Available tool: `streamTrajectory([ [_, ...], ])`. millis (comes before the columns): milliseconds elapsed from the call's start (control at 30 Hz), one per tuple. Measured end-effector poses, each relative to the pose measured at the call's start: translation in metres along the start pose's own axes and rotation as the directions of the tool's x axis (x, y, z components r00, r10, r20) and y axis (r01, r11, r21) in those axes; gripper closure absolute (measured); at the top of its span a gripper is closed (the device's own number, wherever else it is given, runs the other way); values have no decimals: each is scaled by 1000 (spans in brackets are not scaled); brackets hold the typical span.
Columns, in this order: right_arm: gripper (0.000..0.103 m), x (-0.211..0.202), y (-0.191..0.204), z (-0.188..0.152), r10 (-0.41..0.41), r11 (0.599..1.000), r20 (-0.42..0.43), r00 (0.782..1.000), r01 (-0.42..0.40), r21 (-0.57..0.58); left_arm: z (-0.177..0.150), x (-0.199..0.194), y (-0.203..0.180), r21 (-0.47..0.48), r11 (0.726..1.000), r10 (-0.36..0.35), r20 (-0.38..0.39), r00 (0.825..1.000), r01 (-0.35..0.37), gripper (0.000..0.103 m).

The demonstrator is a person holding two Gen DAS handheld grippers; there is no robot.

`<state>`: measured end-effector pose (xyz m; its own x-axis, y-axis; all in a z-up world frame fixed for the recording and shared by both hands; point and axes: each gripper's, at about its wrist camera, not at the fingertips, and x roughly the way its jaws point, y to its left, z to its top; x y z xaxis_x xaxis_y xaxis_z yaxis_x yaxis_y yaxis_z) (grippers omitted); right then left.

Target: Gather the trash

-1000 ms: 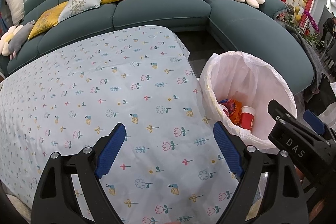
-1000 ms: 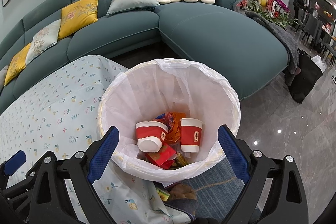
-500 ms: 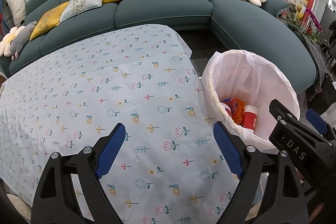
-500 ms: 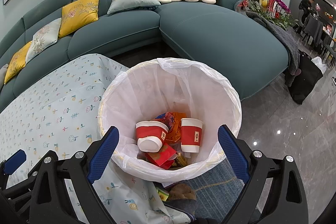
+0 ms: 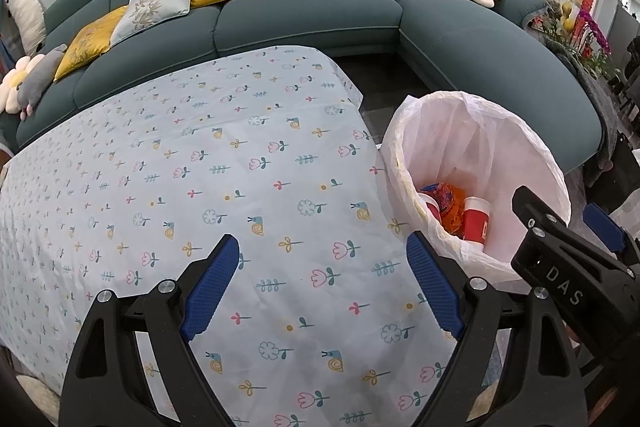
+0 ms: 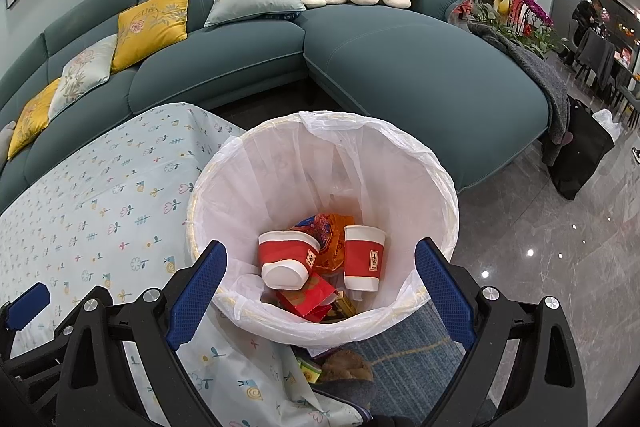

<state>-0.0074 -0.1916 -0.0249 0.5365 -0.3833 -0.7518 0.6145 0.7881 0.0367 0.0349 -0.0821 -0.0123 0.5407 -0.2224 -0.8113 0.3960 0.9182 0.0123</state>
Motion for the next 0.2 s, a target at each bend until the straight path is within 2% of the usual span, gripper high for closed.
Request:
streamTrajectory([
  [200,12,1,0,0,1,1000,-1,1000,-1,1,0,1,0,-17,1000,-3,-8,1000,3,21],
])
